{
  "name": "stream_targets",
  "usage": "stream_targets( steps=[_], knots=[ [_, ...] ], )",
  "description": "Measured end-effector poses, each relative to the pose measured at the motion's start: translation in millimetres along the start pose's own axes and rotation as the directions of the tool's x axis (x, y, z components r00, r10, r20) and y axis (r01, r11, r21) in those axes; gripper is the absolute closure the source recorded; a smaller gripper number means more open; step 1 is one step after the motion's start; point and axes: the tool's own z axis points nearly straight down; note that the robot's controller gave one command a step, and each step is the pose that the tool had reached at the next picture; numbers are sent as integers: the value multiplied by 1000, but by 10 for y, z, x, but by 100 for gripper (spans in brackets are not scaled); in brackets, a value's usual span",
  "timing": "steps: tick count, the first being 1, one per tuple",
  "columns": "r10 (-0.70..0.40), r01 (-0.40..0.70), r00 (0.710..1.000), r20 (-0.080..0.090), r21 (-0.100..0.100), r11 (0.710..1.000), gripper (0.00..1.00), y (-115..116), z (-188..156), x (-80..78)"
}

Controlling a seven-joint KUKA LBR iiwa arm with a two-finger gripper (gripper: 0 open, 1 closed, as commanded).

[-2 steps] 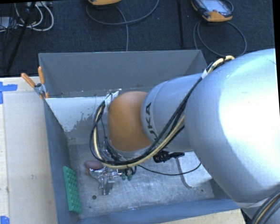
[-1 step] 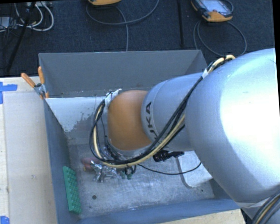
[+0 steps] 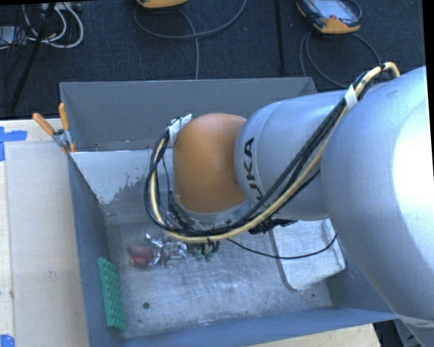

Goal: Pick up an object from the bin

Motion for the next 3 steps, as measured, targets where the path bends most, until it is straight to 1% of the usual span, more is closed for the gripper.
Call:
stream_targets(
  steps=[1,2,3],
  knots=[
    [-2,2,1000,-3,1,1000,100,-3,-306,-14],
    [-4,4,1000,-3,1,1000,100,-2,-526,-23],
    [-6,6,1000,-5,3,1000,100,-2,-550,-26]
  ],
)
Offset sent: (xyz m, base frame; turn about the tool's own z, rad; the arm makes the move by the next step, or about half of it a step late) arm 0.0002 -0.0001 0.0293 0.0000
